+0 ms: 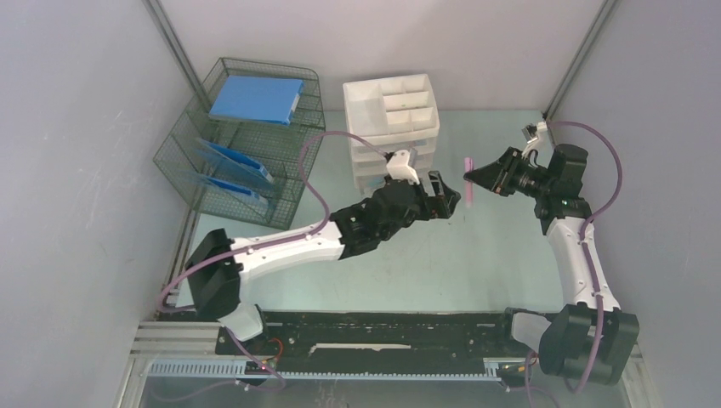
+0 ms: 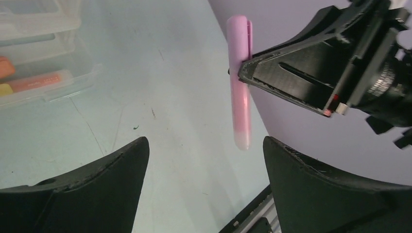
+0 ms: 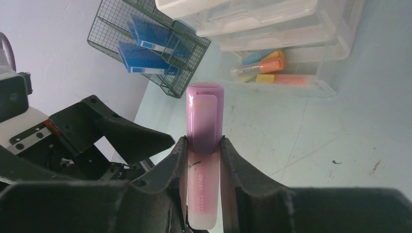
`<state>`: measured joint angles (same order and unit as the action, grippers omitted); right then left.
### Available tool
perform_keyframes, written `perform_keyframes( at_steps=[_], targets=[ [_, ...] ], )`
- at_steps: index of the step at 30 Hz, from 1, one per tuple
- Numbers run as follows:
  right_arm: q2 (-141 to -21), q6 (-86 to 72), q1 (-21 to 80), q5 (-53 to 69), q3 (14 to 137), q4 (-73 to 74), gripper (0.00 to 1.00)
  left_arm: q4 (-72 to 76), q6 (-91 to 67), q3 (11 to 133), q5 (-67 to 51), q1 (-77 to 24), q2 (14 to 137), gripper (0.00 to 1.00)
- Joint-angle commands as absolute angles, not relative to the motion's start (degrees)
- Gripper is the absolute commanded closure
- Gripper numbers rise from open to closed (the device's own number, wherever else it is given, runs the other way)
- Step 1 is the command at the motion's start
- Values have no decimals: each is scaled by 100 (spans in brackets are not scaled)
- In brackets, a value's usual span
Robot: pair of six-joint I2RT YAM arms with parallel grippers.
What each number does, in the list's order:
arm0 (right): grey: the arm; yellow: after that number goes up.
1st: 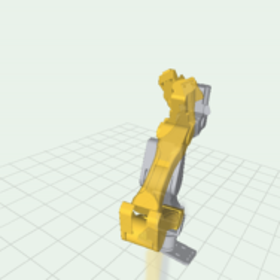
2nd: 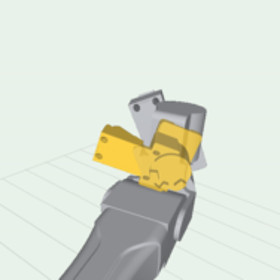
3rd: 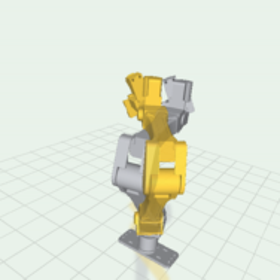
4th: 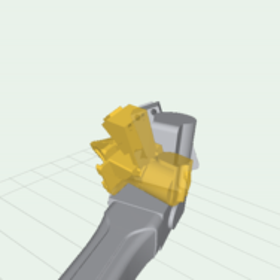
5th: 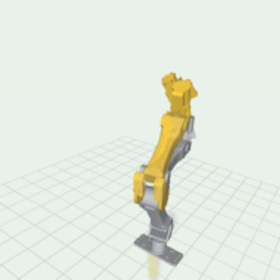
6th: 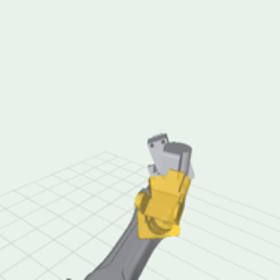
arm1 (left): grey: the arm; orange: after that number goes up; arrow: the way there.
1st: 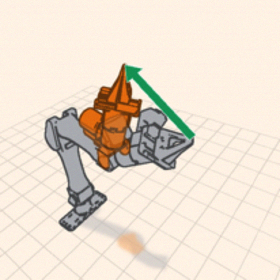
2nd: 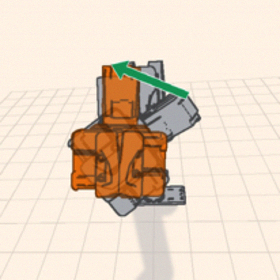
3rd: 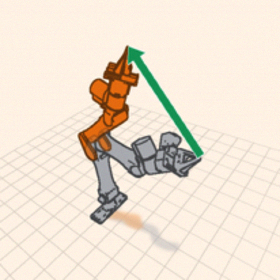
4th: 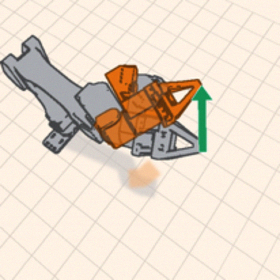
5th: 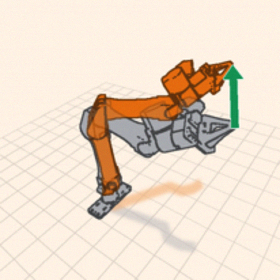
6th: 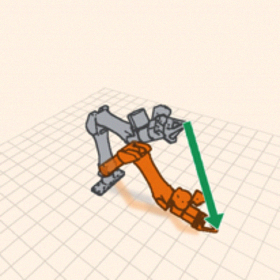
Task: Organize the desk
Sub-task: Pick up the stationery from the center of the board, then place the stationery in the drawer.
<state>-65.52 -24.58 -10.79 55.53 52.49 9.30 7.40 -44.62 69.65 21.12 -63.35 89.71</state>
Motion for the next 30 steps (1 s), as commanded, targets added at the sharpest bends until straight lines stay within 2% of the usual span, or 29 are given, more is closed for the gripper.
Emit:
perform_keyframes(
  at_steps=[1,9,17,24,30],
  targets=[
    [-6408,-2583,-1047,5680,5235,694,100,167,-4453,7789,2391,-6407,9462,7],
    [-6359,-2594,-996,5705,5238,681,100,-386,-4222,8718,2420,-6476,10195,14],
    [-6285,-2636,-976,5758,5238,677,100,-681,-4041,9253,2493,-6478,10622,28],
    [-6251,-2653,-976,5792,5234,672,100,-896,-3934,9581,2577,-6478,10912,44],
    [-6233,-2649,-950,5815,5233,668,100,-924,-3835,9606,2681,-6467,10928,68]
  ],
)
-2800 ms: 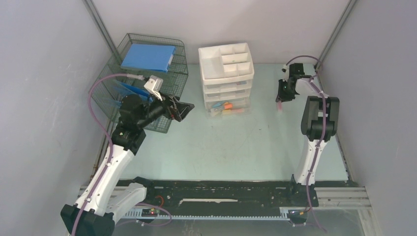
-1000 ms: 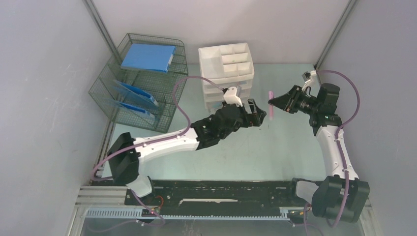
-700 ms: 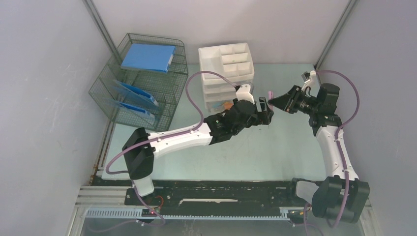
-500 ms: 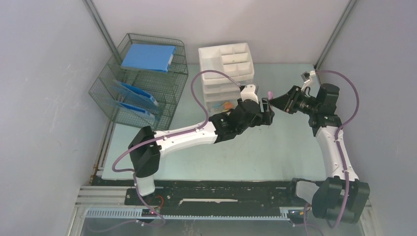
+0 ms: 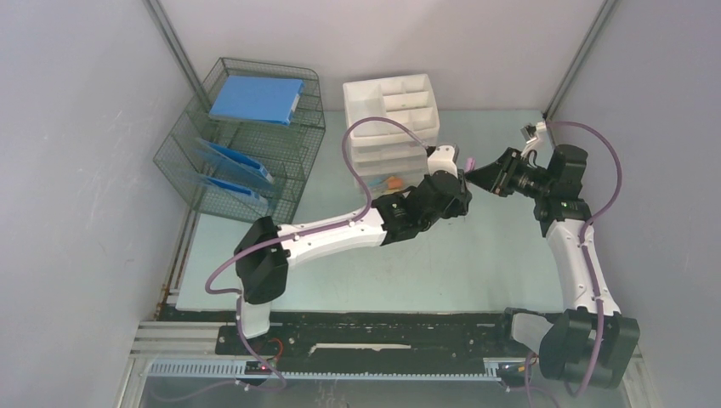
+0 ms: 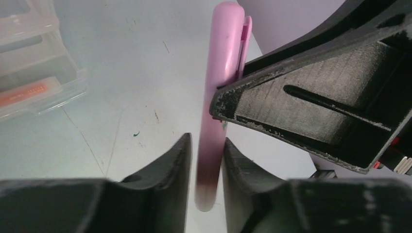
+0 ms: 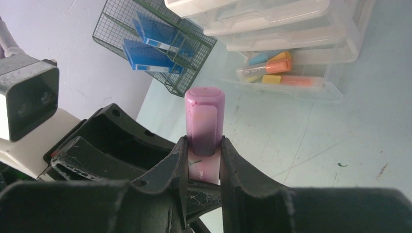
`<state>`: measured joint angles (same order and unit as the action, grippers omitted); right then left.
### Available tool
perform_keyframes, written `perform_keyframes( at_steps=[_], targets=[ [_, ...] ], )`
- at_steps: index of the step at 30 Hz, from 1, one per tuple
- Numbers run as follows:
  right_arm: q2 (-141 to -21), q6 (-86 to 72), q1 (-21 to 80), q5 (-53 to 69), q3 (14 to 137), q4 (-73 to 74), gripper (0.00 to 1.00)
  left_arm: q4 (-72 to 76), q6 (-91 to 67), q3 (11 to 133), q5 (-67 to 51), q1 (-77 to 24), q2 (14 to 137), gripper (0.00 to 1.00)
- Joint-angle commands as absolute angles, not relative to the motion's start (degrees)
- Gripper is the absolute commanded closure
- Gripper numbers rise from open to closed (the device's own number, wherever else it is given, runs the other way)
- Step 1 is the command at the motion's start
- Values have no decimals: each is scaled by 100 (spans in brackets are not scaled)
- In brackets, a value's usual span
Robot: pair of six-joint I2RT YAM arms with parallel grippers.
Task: Organize the desk
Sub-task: Place the stationery in the drawer.
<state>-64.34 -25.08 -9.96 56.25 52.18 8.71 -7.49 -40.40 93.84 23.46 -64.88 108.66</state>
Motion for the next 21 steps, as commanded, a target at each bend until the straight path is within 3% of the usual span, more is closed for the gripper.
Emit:
perform_keyframes(
  at_steps=[1,5,10,16,21],
  targets=[
    [-6232,-2648,-945,5817,5238,675,100,-949,-3821,9606,2707,-6465,10928,73],
    [-6231,-2635,-932,5804,5238,676,100,-976,-3727,9553,2700,-6434,10872,96],
    [-6223,-2602,-923,5823,5242,677,99,-861,-3524,9331,2773,-6416,10700,100],
    [-6223,-2546,-899,5835,5232,719,71,-302,-3170,8689,2906,-6420,10273,100],
    [-6223,-2454,-833,5945,5243,720,54,-54,-2911,8281,2965,-6386,9951,100]
  ],
)
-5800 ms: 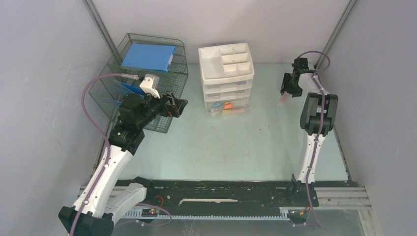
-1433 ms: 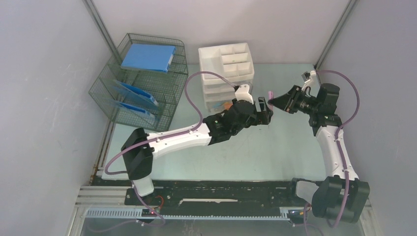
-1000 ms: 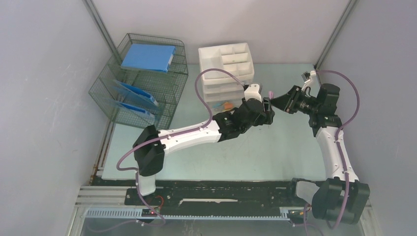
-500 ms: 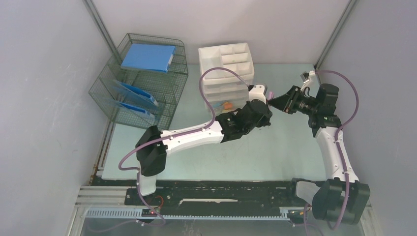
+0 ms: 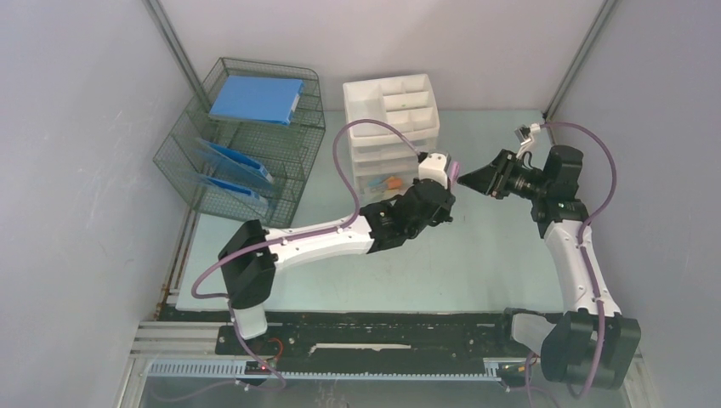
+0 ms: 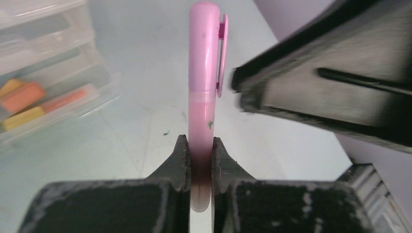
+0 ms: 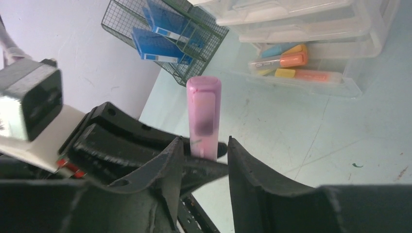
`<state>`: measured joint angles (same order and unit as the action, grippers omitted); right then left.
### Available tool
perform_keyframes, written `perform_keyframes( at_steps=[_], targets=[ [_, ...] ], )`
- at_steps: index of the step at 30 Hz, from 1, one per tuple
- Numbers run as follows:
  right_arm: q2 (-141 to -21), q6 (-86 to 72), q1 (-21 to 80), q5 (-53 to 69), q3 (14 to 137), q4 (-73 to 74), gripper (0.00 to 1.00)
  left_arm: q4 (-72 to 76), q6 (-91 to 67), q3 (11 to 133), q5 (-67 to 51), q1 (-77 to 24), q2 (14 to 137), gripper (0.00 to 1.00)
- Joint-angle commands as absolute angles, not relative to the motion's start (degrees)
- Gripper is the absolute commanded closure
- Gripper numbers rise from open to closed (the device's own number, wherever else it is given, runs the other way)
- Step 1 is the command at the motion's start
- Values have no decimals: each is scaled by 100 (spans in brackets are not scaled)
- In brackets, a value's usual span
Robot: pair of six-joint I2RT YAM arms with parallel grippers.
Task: Organize the desk
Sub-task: Place the stationery in the drawer.
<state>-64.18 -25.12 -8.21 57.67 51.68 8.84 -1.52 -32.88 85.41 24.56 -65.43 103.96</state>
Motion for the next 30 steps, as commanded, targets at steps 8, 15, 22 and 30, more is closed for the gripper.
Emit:
perform_keyframes(
  at_steps=[8,15,22,30],
  targets=[
    [-6247,-2351,-791,6161,5238,684,46,292,-2654,7482,2750,-6204,9475,100],
    [-6297,-2264,-782,6257,5238,686,46,299,-2332,6906,2663,-6065,9022,100],
    [-6327,-2126,-787,6349,5238,694,46,305,-2035,6408,1859,-5731,8596,100],
    [-6346,-2083,-834,6372,5238,709,46,371,-1353,6051,786,-5235,8227,100]
  ],
)
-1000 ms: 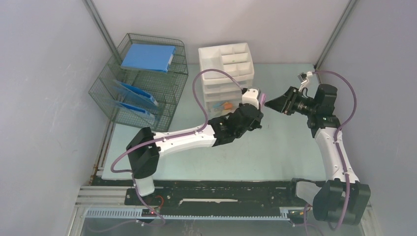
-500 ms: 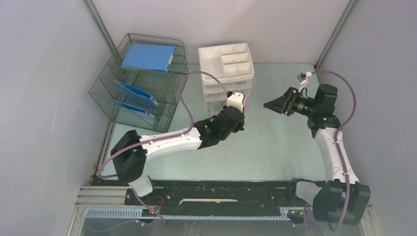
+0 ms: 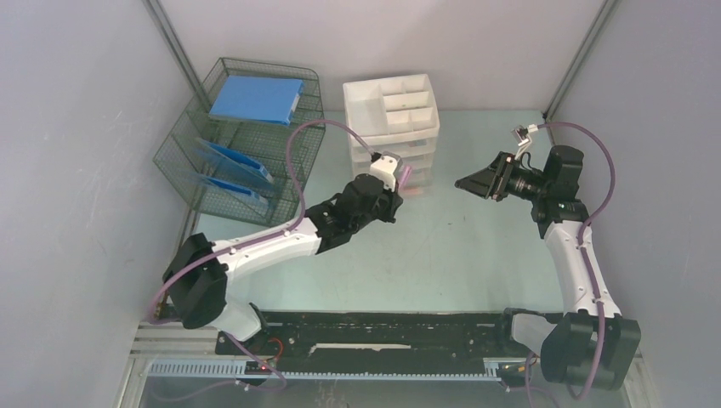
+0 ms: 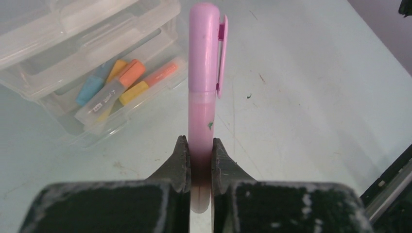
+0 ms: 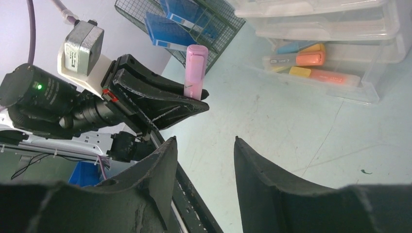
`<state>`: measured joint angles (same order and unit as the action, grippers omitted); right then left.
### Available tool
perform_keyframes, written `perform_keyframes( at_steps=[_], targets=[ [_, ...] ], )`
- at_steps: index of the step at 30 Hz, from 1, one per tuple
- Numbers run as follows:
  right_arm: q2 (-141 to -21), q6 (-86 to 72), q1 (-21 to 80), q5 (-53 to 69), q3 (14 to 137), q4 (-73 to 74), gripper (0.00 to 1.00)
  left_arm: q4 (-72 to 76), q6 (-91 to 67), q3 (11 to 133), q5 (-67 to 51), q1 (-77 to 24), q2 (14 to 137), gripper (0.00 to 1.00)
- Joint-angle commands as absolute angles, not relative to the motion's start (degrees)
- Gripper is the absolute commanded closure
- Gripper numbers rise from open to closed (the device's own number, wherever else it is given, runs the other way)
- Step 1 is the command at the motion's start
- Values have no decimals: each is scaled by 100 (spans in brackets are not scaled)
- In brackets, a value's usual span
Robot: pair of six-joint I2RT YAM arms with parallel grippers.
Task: Organize the desk
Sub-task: Place the stationery in the drawer.
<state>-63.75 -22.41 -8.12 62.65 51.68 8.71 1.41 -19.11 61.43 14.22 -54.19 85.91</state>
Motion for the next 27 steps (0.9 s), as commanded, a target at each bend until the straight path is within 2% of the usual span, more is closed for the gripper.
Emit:
perform_keyframes(
  at_steps=[1,12,23,27],
  targets=[
    [-6346,-2087,-842,6372,5238,709,46,346,-1212,6034,742,-5197,8205,100],
    [-6389,-2061,-870,6381,5237,728,46,-862,733,6660,1029,-5073,8657,100],
    [-6412,-2024,-909,6372,5236,743,46,-1966,1964,8098,1497,-4902,10086,100],
    [-6437,-2024,-923,6373,5234,747,46,-2066,2298,8463,1863,-4874,10564,96]
  ],
)
